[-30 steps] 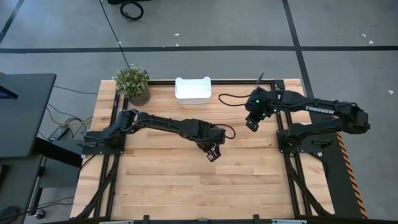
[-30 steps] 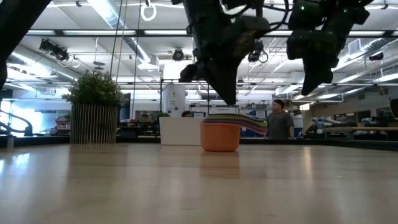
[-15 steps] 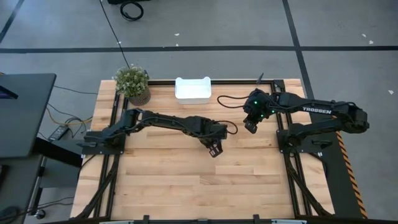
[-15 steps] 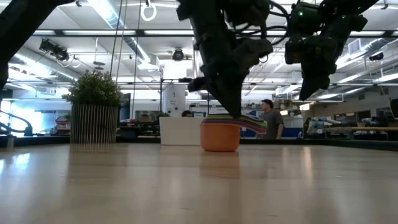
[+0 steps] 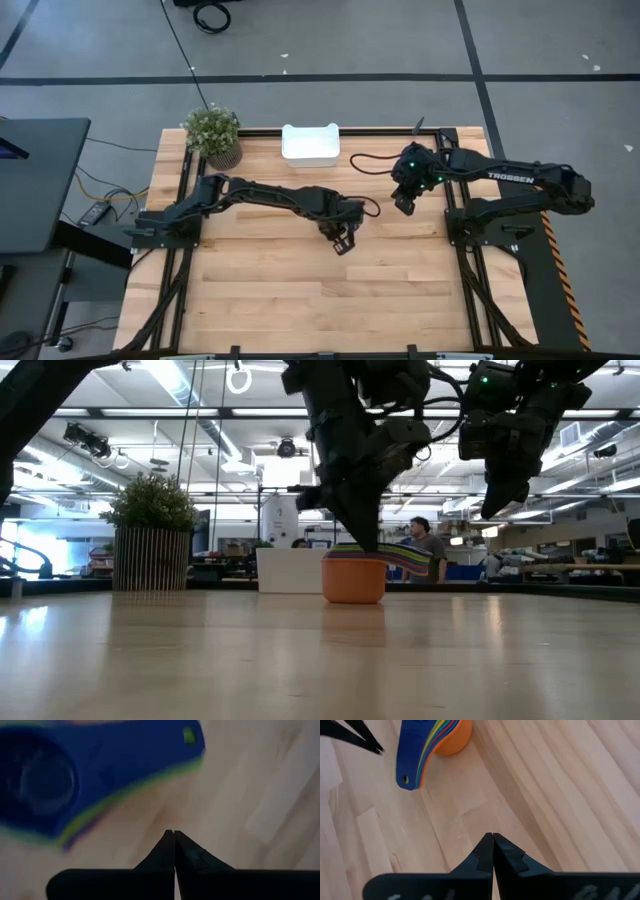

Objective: Nest measuring cups in basket
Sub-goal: Put the nested measuring cups into the white bin

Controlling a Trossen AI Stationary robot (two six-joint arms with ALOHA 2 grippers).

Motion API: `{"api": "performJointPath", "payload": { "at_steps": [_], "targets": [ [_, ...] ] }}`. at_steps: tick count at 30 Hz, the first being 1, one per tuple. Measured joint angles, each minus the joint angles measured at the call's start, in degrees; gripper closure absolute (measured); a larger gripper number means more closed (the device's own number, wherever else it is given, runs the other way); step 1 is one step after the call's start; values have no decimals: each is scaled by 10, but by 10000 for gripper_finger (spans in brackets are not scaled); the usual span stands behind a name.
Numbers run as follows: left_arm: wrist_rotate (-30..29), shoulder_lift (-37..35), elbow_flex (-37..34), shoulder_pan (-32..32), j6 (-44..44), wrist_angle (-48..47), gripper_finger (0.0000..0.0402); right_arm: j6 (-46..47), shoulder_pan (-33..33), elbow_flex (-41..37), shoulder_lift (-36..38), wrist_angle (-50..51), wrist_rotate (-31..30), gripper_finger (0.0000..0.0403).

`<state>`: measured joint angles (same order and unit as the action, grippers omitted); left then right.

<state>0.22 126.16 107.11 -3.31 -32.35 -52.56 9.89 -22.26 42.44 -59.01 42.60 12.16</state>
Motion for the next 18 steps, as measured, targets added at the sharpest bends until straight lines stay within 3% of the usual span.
{"api": "performJointPath", "payload": {
  "at_steps": [7,18],
  "targets": [
    [-5,-61,0,-17,-15,-35,399,-22,0,48,10,23,0,392],
    [-106,-149,0,-27,-8,-117,399,-165,0,101,31,26,-25,392]
  ]
}}
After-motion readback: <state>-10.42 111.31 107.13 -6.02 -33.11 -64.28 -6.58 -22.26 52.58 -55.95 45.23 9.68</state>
